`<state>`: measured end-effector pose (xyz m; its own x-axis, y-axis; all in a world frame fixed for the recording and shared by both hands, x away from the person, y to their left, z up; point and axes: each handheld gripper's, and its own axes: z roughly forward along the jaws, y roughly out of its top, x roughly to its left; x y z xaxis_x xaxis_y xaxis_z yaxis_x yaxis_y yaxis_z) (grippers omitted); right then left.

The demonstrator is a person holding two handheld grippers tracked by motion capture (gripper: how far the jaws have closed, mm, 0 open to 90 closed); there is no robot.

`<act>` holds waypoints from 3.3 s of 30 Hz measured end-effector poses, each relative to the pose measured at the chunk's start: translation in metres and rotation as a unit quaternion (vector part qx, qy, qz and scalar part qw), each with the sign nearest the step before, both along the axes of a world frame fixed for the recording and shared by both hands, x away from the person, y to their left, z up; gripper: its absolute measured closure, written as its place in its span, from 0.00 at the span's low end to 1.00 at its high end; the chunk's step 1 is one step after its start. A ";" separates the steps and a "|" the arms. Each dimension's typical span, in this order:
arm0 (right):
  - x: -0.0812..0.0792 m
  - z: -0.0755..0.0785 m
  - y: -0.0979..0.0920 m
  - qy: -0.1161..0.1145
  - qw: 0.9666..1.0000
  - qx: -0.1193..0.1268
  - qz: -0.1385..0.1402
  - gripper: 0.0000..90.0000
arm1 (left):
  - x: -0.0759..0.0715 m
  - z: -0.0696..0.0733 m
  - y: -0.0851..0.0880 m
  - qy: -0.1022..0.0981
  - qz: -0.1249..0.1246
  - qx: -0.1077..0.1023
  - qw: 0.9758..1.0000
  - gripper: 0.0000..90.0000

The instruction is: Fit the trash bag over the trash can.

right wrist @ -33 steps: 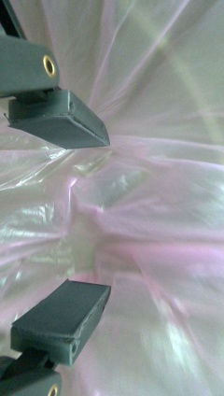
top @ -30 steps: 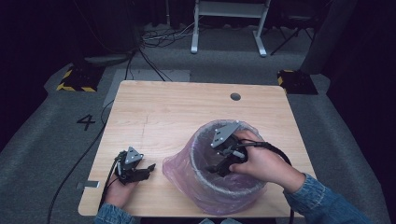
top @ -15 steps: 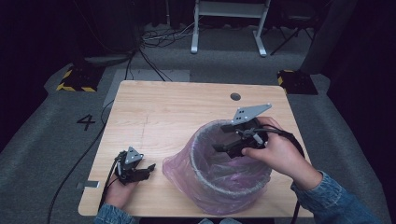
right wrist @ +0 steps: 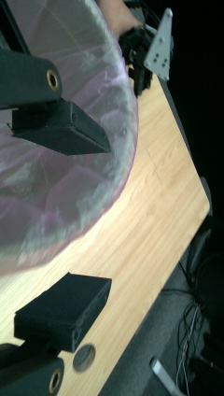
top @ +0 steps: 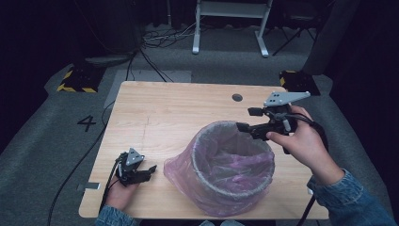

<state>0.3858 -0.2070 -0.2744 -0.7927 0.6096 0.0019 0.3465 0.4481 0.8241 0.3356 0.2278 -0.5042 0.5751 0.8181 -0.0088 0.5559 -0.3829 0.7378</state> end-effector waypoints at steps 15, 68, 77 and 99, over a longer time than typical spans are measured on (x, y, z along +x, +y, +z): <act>-0.009 0.007 -0.062 -0.014 0.997 0.012 -0.072 0.32 | 0.001 0.000 0.000 0.001 -0.001 0.002 1.000 0.37; -0.064 -0.150 -0.167 -0.006 0.985 0.003 -0.173 0.29 | -0.008 0.000 0.010 0.002 -0.006 0.001 1.000 0.35; -0.081 -0.172 -0.161 -0.037 0.984 0.006 -0.175 0.29 | -0.007 0.000 0.010 0.002 -0.006 0.003 1.000 0.34; -0.055 -0.228 -0.166 0.059 0.966 -0.005 -0.250 0.22 | -0.006 0.000 0.010 0.004 -0.003 0.000 1.000 0.33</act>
<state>0.3309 -0.3731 -0.5028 -0.3935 0.9169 0.0670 0.6136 0.2077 0.7618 0.3295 0.2374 -0.5043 0.5792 0.8151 -0.0141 0.5598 -0.3851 0.7337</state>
